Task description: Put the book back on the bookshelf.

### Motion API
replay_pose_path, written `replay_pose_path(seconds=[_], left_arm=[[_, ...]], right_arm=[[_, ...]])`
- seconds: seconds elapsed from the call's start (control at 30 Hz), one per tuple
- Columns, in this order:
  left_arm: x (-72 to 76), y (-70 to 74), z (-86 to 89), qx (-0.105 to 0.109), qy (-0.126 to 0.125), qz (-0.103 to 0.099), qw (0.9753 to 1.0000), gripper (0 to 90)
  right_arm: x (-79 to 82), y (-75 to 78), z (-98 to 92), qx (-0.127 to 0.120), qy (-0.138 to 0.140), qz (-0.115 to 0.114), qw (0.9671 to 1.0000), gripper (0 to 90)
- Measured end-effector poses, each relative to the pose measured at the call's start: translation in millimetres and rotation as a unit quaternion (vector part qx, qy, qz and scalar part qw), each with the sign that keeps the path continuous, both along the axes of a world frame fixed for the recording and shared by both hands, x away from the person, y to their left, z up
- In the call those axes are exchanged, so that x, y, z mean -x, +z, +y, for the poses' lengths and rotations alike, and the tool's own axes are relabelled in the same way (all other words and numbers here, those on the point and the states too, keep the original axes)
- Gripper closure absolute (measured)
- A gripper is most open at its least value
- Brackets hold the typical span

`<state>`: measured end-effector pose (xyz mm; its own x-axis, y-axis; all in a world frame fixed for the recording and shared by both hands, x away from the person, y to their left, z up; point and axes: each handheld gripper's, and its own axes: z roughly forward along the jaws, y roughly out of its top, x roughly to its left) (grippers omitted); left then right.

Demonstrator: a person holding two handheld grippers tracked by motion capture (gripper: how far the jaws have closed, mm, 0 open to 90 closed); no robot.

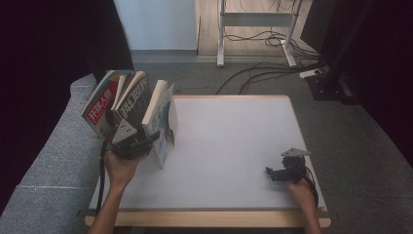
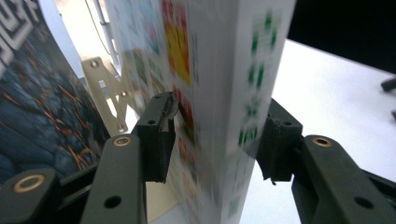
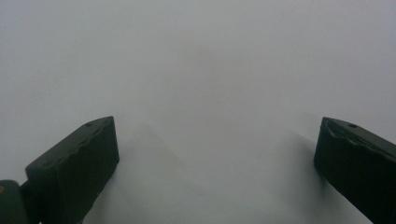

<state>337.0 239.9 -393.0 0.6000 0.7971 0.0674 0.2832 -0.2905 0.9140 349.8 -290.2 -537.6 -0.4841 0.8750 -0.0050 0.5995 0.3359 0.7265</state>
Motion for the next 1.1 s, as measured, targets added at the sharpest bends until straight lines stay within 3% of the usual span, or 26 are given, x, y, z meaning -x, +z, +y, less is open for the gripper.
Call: replay_pose_path(seconds=[0.33,0.53,0.8,1.1], left_arm=[[4.8,-23.2,-2.8,-0.008,-0.019,0.031,0.9993,52.9],[6.6,-41.0,0.2,-0.003,-0.024,0.049,0.9985,58.4],[10.9,-51.3,2.3,0.009,-0.028,0.048,0.9984,63.6],[2.8,-47.2,-8.4,-0.020,-0.015,0.039,0.9989,65.2]], right_arm=[[0.0,0.0,0.0,0.000,0.000,0.000,1.0000,0.0],[-0.1,0.0,0.0,0.000,0.000,0.000,1.0000,0.0],[-0.1,-0.1,0.0,0.000,0.000,0.000,1.0000,0.0],[-0.1,-0.1,0.0,0.000,0.000,0.000,1.0000,0.0]])
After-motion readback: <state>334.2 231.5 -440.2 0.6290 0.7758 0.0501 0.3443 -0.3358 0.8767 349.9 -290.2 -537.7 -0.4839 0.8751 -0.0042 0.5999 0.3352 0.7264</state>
